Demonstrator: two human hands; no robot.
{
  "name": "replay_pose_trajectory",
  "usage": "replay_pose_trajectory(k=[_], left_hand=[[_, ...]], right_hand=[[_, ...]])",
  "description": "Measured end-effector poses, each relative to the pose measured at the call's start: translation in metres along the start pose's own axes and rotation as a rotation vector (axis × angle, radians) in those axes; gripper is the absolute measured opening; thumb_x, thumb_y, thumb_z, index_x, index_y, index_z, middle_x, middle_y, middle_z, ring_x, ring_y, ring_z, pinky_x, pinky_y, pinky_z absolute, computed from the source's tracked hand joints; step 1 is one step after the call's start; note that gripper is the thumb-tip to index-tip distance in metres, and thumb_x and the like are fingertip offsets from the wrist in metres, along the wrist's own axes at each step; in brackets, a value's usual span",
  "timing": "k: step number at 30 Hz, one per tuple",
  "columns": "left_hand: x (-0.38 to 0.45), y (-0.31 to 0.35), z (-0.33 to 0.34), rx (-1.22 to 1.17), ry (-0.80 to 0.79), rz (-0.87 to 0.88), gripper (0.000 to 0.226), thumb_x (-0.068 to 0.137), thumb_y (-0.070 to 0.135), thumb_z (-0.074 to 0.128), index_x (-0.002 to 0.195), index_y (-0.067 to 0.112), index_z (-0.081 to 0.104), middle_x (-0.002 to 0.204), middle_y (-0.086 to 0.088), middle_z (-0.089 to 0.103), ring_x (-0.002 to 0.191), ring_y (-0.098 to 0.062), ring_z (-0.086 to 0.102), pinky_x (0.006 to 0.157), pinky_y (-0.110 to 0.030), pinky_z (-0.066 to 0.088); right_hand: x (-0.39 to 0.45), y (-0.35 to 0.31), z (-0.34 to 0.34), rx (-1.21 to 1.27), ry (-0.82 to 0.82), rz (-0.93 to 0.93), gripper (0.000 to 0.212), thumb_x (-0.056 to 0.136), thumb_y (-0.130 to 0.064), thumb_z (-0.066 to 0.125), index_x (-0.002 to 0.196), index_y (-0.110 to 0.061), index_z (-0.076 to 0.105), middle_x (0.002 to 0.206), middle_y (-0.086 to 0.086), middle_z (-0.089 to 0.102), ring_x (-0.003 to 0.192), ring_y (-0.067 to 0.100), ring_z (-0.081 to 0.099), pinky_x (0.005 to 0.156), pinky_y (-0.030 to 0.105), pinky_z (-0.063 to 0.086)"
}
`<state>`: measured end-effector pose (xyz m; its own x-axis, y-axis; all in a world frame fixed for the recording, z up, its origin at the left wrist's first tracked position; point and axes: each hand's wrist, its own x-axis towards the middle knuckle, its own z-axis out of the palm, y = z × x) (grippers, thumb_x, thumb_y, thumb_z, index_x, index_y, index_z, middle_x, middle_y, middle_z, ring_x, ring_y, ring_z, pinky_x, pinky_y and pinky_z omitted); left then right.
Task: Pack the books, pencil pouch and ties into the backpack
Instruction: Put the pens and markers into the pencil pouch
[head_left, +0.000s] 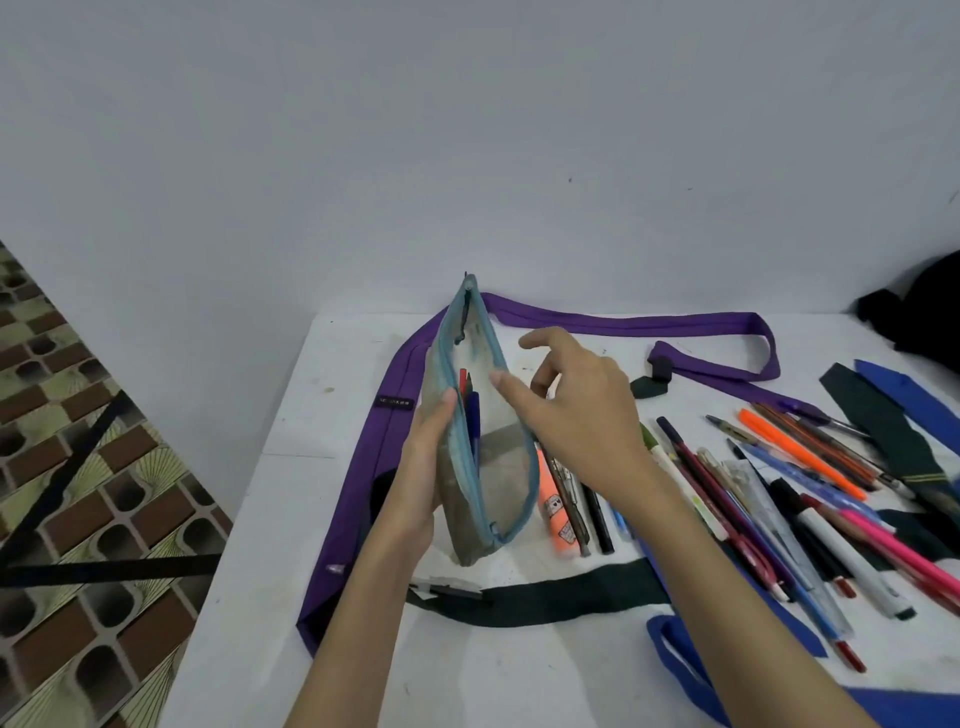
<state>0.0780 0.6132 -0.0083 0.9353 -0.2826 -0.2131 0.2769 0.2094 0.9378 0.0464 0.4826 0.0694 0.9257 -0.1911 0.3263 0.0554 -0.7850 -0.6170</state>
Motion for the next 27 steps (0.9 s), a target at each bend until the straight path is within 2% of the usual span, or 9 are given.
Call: replay_pose_trajectory(k=[2, 5, 7, 10, 13, 15, 17, 22, 27], left_hand=[[0.0, 0.003, -0.002, -0.018, 0.032, -0.016, 0.06, 0.082, 0.061, 0.052, 0.132, 0.027, 0.051, 0.12, -0.004, 0.063, 0.11, -0.022, 0.06, 0.09, -0.039, 0.051], [-0.001, 0.016, -0.013, -0.063, 0.107, -0.012, 0.055, 0.088, 0.054, 0.045, 0.131, 0.019, 0.051, 0.115, -0.01, 0.062, 0.102, -0.024, 0.061, 0.08, -0.035, 0.052], [-0.003, 0.027, -0.03, -0.103, 0.158, 0.001, 0.055, 0.09, 0.052, 0.044, 0.131, 0.016, 0.051, 0.114, -0.009, 0.062, 0.096, -0.022, 0.062, 0.071, -0.031, 0.051], [-0.007, 0.041, -0.061, -0.119, 0.252, 0.054, 0.056, 0.083, 0.056, 0.054, 0.127, 0.021, 0.054, 0.116, -0.005, 0.064, 0.103, -0.022, 0.062, 0.07, -0.031, 0.051], [-0.009, 0.047, -0.08, -0.131, 0.308, 0.037, 0.07, 0.079, 0.056, 0.054, 0.136, 0.017, 0.044, 0.123, -0.008, 0.058, 0.1, -0.024, 0.061, 0.069, -0.034, 0.049], [-0.011, 0.047, -0.083, -0.155, 0.298, 0.012, 0.06, 0.09, 0.052, 0.045, 0.137, 0.015, 0.043, 0.124, -0.01, 0.056, 0.095, -0.021, 0.06, 0.069, -0.034, 0.048], [-0.011, 0.045, -0.083, -0.144, 0.274, 0.003, 0.056, 0.092, 0.051, 0.041, 0.135, 0.016, 0.047, 0.122, -0.009, 0.06, 0.095, -0.02, 0.061, 0.069, -0.033, 0.048], [-0.008, 0.042, -0.073, -0.156, 0.231, -0.018, 0.043, 0.094, 0.048, 0.04, 0.119, 0.018, 0.057, 0.089, 0.001, 0.068, 0.078, -0.013, 0.065, 0.059, -0.026, 0.053], [-0.007, 0.041, -0.065, -0.14, 0.214, -0.022, 0.045, 0.094, 0.047, 0.04, 0.123, 0.017, 0.056, 0.097, -0.003, 0.066, 0.09, -0.018, 0.061, 0.071, -0.031, 0.05]], right_hand=[[0.001, 0.003, 0.002, 0.074, 0.08, 0.002, 0.031, 0.089, -0.039, 0.058, 0.113, -0.02, 0.058, 0.065, -0.007, 0.057, 0.065, 0.009, 0.053, 0.064, 0.025, 0.04], [0.002, 0.012, 0.007, 0.181, 0.109, 0.063, 0.016, 0.09, -0.033, 0.058, 0.101, -0.02, 0.061, 0.063, -0.009, 0.055, 0.06, 0.006, 0.051, 0.061, 0.022, 0.04], [0.001, 0.02, 0.016, 0.19, 0.012, 0.113, 0.012, 0.089, -0.029, 0.058, 0.093, -0.019, 0.063, 0.065, -0.004, 0.06, 0.061, 0.009, 0.054, 0.062, 0.026, 0.044], [-0.006, 0.027, 0.036, 0.177, -0.258, 0.129, 0.009, 0.086, -0.026, 0.062, 0.084, -0.017, 0.064, 0.067, 0.001, 0.065, 0.062, 0.015, 0.058, 0.065, 0.032, 0.049], [-0.018, 0.023, 0.058, 0.105, -0.492, 0.024, 0.01, 0.085, -0.028, 0.065, 0.081, -0.02, 0.062, 0.075, -0.004, 0.064, 0.066, 0.01, 0.057, 0.061, 0.025, 0.047], [-0.028, 0.017, 0.071, 0.046, -0.619, -0.053, 0.012, 0.083, -0.029, 0.067, 0.084, -0.017, 0.064, 0.08, -0.005, 0.063, 0.067, 0.007, 0.053, 0.057, 0.019, 0.041], [-0.037, 0.011, 0.082, -0.013, -0.714, -0.105, 0.014, 0.081, -0.026, 0.067, 0.087, -0.014, 0.065, 0.083, -0.002, 0.064, 0.071, 0.011, 0.055, 0.061, 0.023, 0.042], [-0.046, 0.005, 0.09, -0.053, -0.853, -0.152, 0.014, 0.079, -0.02, 0.067, 0.092, -0.016, 0.065, 0.085, -0.002, 0.062, 0.075, 0.014, 0.055, 0.058, 0.019, 0.041], [-0.053, 0.008, 0.093, -0.118, -0.828, -0.188, 0.011, 0.081, -0.014, 0.062, 0.091, -0.014, 0.066, 0.092, 0.003, 0.065, 0.081, 0.019, 0.056, 0.066, 0.025, 0.045]])
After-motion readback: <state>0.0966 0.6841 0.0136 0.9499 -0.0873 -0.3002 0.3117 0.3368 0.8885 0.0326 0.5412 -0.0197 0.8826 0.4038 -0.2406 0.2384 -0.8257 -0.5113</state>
